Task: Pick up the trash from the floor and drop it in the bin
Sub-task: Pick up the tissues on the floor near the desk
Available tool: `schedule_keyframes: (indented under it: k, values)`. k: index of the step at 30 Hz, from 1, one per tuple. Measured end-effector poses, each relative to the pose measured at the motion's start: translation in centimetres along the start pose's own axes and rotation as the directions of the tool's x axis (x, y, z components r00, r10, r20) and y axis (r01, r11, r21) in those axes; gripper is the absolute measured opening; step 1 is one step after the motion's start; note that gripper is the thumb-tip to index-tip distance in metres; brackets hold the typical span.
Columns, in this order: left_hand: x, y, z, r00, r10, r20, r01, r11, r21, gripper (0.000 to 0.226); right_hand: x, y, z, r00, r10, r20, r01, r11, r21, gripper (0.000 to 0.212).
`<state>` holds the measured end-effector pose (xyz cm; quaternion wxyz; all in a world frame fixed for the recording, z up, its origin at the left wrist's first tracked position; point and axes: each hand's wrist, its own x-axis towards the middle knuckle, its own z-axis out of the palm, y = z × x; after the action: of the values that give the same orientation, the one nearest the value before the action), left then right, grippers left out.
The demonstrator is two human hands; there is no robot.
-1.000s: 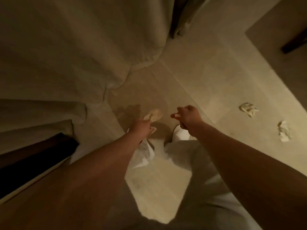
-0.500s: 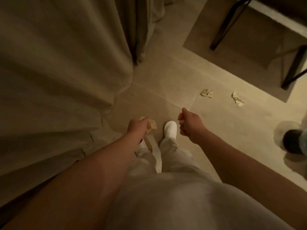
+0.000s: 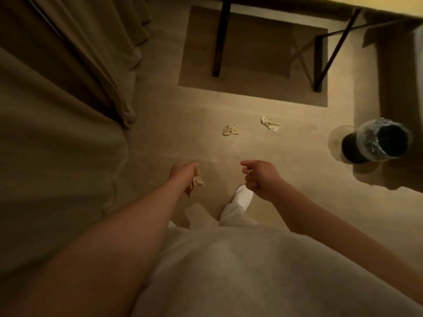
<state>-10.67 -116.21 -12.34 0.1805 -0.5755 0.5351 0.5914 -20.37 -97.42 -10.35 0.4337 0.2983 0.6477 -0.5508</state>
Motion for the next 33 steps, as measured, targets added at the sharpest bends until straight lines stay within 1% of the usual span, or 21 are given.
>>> schedule_keyframes:
  k: [1, 3, 8, 11, 14, 18, 22, 25, 27, 29, 31, 33]
  values:
    - [-0.4, 0.9, 2.2, 1.000, 0.007, 0.007, -0.007, 1.000, 0.011, 0.040, 0.3, -1.1, -1.7, 1.000, -0.003, -0.009, 0.003, 1.000, -0.008, 0.024]
    - [-1.2, 2.4, 6.6, 1.000, 0.019, 0.020, -0.020, 0.998, 0.066, 0.045, 1.1, -3.1, -5.4, 1.000, 0.006, -0.023, -0.006, 1.000, -0.014, 0.019]
    - [-1.3, 6.1, 15.3, 0.993, 0.031, 0.114, -0.039, 0.997, 0.067, 0.031, 4.0, -8.4, -13.0, 0.999, 0.040, -0.035, -0.038, 0.998, 0.043, 0.041]
    - [-0.7, 8.2, 18.1, 0.994, 0.013, 0.109, -0.023, 0.995, 0.096, 0.021, 5.7, -10.6, -15.4, 0.994, 0.081, -0.068, -0.076, 0.994, 0.074, 0.049]
    - [0.9, 10.6, 20.0, 0.997, -0.045, 0.055, 0.039, 0.993, 0.108, 0.018, 8.0, -12.1, -16.8, 0.989, 0.118, -0.089, -0.114, 0.992, 0.054, 0.041]
    - [3.6, 14.2, 22.5, 0.993, -0.110, 0.039, 0.104, 0.987, 0.120, 0.032, 11.2, -14.1, -18.0, 0.980, 0.168, -0.112, -0.168, 0.986, 0.006, 0.029]
    - [6.9, 17.1, 24.7, 0.995, -0.100, 0.004, 0.094, 0.946, 0.309, 0.044, 13.9, -16.4, -18.7, 0.965, 0.221, -0.141, -0.222, 0.975, 0.011, 0.020]
    - [9.5, 19.5, 26.5, 0.994, -0.109, -0.015, 0.105, 0.894, 0.435, 0.040, 16.7, -18.7, -19.2, 0.961, 0.236, -0.143, -0.242, 0.970, -0.026, 0.023]
    - [11.7, 20.8, 28.0, 0.994, -0.111, 0.010, 0.090, 0.857, 0.508, 0.035, 19.2, -20.1, -19.9, 0.959, 0.235, -0.158, -0.243, 0.970, -0.032, 0.025]
    - [14.2, 21.8, 29.6, 0.996, -0.075, 0.045, 0.036, 0.823, 0.566, 0.031, 21.9, -21.1, -20.6, 0.956, 0.238, -0.175, -0.248, 0.968, -0.042, 0.025]
    - [17.1, 22.2, 31.2, 0.997, -0.036, 0.075, -0.015, 0.811, 0.585, 0.032, 25.1, -21.7, -21.5, 0.957, 0.220, -0.190, -0.242, 0.965, -0.103, 0.028]
    - [20.4, 22.1, 32.9, 0.995, -0.011, 0.098, -0.053, 0.775, 0.630, 0.035, 28.8, -21.9, -22.4, 0.960, 0.185, -0.210, -0.224, 0.958, -0.178, 0.032]
